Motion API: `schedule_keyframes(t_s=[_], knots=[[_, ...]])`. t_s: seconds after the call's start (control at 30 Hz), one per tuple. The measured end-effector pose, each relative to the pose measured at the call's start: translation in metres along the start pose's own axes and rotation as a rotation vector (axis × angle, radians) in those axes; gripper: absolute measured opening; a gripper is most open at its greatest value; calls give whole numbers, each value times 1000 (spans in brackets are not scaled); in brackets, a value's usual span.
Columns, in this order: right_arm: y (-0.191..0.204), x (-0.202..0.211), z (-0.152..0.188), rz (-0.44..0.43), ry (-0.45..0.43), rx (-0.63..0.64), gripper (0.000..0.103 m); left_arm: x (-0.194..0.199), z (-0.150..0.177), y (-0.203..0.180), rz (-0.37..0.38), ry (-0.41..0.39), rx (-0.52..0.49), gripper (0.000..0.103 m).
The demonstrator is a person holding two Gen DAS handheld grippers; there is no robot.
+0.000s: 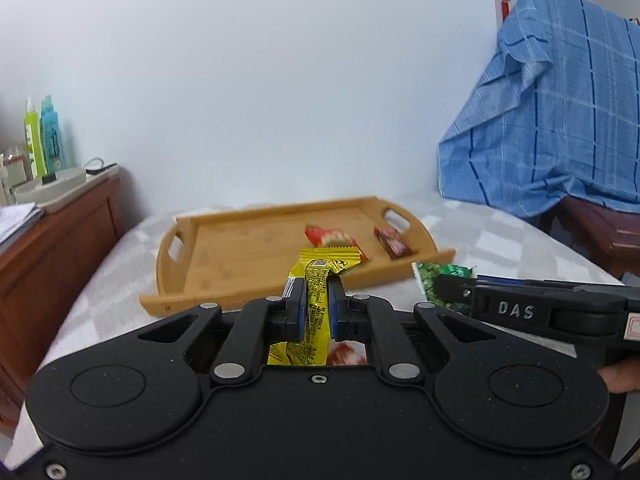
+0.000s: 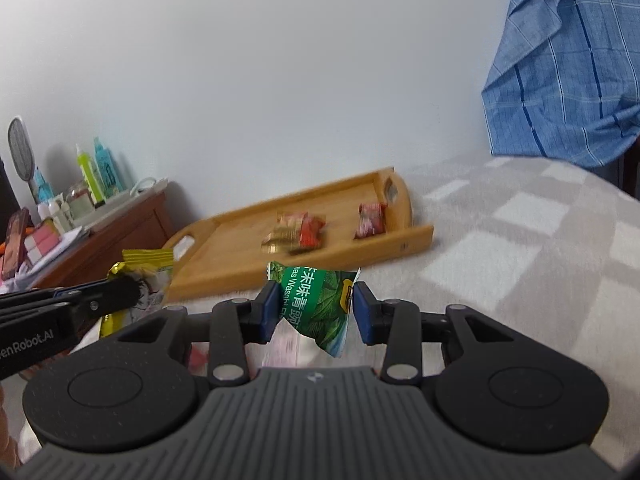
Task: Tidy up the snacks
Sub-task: 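Lower the yellow packet into the tray with the left tool while the right tool lowers the green bag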
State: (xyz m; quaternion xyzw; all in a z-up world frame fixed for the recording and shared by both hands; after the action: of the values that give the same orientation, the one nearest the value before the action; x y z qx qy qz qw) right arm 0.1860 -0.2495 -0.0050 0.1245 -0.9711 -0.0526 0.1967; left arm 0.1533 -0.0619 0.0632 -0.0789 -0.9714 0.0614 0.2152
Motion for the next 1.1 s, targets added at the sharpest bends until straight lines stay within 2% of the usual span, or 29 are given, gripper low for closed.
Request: schedule_keyframes(t_s=[0.37, 0.53, 0.8, 0.9, 1.1], knots=[[-19, -48, -45, -11, 1, 11, 43, -56, -46, 27, -24, 39, 122, 10], [-25, -75, -56, -24, 29, 2, 43, -94, -58, 42, -40, 111, 226, 10], [-27, -117, -61, -47, 78, -22, 43, -148, -67, 50, -62, 185, 298, 10], [-28, -132, -62, -53, 100, -19, 43, -165, -65, 51, -77, 211, 307, 10], [-32, -154, -59, -38, 152, -9, 43, -200, -59, 51, -134, 242, 252, 10]])
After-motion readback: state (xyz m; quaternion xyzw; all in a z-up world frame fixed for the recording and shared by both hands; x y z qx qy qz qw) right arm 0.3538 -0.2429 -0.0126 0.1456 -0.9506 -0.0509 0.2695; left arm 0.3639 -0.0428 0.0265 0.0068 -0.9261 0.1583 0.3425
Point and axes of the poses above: each gripper's, at about its wrist camera, not at the fingertips, and x roughly against the way its jaws point, y to its left, z to its underside, the point moved 10 cm from there along -x, roughly the way its jaws point, and after that the axes turned 11 degrees about x, right-handed, at the moved point
